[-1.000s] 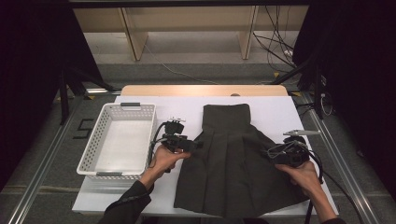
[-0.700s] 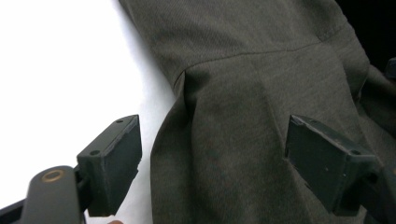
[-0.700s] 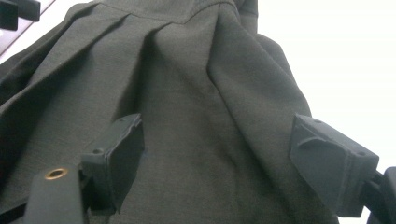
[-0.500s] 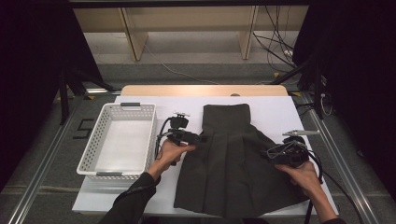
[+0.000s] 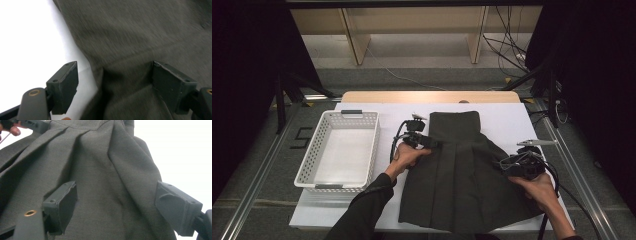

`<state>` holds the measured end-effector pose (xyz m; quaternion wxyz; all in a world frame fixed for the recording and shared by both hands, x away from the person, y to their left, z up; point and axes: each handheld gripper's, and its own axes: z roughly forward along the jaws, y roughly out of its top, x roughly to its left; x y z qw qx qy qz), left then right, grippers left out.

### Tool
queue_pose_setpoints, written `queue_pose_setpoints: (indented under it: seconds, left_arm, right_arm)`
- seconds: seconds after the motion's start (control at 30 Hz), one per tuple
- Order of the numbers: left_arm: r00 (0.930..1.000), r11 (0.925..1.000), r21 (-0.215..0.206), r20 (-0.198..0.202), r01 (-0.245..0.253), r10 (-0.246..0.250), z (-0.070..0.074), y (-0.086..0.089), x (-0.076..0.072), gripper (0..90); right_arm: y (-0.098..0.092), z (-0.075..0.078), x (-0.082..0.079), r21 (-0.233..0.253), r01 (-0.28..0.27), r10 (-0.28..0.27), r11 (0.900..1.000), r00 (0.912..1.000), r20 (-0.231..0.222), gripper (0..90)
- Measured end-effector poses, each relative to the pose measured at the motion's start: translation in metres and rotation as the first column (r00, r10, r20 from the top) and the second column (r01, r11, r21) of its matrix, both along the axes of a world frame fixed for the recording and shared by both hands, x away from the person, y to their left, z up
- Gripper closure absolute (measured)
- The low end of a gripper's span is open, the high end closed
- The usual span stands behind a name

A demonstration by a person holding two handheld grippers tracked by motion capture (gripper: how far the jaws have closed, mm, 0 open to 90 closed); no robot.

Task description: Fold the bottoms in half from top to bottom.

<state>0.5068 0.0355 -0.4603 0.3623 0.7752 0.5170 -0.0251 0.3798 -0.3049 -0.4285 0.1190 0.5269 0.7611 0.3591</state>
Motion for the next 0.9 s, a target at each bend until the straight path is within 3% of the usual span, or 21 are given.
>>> queue_pose_setpoints:
  seconds: [0.13,0.23,0.37,0.53,0.7,0.8,0.9]
  left_arm:
    - [0.9983,0.9994,-0.004,-0.047,0.034,-0.035,-0.014,-0.006,0.004,29.3]
    - [0.9979,0.9977,-0.042,-0.035,0.054,-0.055,-0.016,-0.008,0.003,48.4]
    - [0.9978,0.9977,-0.023,-0.017,0.063,-0.064,-0.007,-0.007,0.001,69.1]
    - [0.9979,0.9978,0.015,0.012,0.064,-0.064,-0.001,-0.011,-0.003,73.9]
    - [0.9981,0.9982,0.005,0.013,0.060,-0.060,0.001,-0.009,-0.003,74.0]
    - [0.9981,0.9983,-0.002,0.020,0.059,-0.059,0.003,-0.009,-0.003,74.0]
    - [0.9981,0.9982,-0.006,0.020,0.059,-0.059,0.003,-0.008,-0.003,73.9]
  right_arm:
    - [0.003,-0.001,0.002,-0.015,-0.010,0.010,1.000,0.9999,-0.007,19.9]
    - [0.004,0.001,0.006,-0.022,-0.007,0.007,1.000,0.9999,-0.009,20.0]
    - [0.003,0.006,0.017,-0.006,-0.012,0.012,1.000,0.9997,-0.021,20.0]
    - [0.010,0.019,0.043,-0.003,-0.017,0.017,1.000,0.9990,-0.040,21.2]
    - [0.024,0.033,0.077,-0.026,-0.017,0.015,1.000,0.9971,-0.074,22.6]
    - [0.033,0.030,0.096,-0.043,-0.024,0.019,0.999,0.9936,-0.111,23.9]
    - [0.042,0.019,0.114,-0.078,-0.032,0.018,0.996,0.9845,-0.174,24.9]
